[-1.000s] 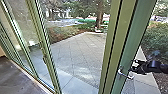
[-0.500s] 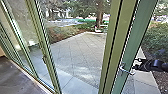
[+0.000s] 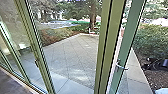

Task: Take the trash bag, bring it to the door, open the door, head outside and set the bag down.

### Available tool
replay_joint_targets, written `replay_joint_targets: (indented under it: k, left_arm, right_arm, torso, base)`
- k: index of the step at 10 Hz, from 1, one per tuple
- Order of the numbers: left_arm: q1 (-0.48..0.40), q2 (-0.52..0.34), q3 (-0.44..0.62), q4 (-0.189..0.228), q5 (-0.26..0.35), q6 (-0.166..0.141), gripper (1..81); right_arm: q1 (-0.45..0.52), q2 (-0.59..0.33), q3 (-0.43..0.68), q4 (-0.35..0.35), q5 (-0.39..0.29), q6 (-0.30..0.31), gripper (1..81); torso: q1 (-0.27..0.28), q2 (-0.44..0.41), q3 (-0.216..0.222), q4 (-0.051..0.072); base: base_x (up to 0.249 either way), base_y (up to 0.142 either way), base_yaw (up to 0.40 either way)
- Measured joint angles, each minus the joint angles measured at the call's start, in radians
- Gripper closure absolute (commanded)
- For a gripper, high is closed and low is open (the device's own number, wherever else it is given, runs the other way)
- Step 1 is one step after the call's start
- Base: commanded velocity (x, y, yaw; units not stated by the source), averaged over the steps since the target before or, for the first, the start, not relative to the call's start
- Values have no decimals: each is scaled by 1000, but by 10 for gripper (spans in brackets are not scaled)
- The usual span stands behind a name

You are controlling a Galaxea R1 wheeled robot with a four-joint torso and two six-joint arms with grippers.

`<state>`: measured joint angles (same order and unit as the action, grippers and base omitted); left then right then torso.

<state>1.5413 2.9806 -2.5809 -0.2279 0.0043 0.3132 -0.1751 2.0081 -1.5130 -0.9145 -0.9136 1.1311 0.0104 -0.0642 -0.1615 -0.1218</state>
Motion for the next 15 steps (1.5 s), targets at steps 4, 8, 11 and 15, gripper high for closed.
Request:
replay_joint_targets:
  k: [4, 8, 11, 15]
  left_arm:
    - [3, 0, 0, 0, 2, 0, 811]
    - [6, -3, 0, 0, 2, 0, 811]
    - [8, -4, 0, 0, 8, 0, 811]
    - [14, -3, 0, 0, 14, 0, 811]
  right_arm:
    - [-29, -49, -62, -55, 57, -44, 10]
    - [-30, -17, -196, -130, 147, -69, 10]
    - [-33, 16, -329, -206, 199, -104, 10]
    - [-44, 36, -510, -280, 253, -147, 10]
  torso:
    - [1, 0, 0, 0]
    - [1, 0, 0, 0]
    - [1, 0, 0, 0]
    - [1, 0, 0, 0]
  base:
    - [0, 0, 0]
    - [0, 0, 0]
    - [0, 0, 0]
    - [0, 0, 0]
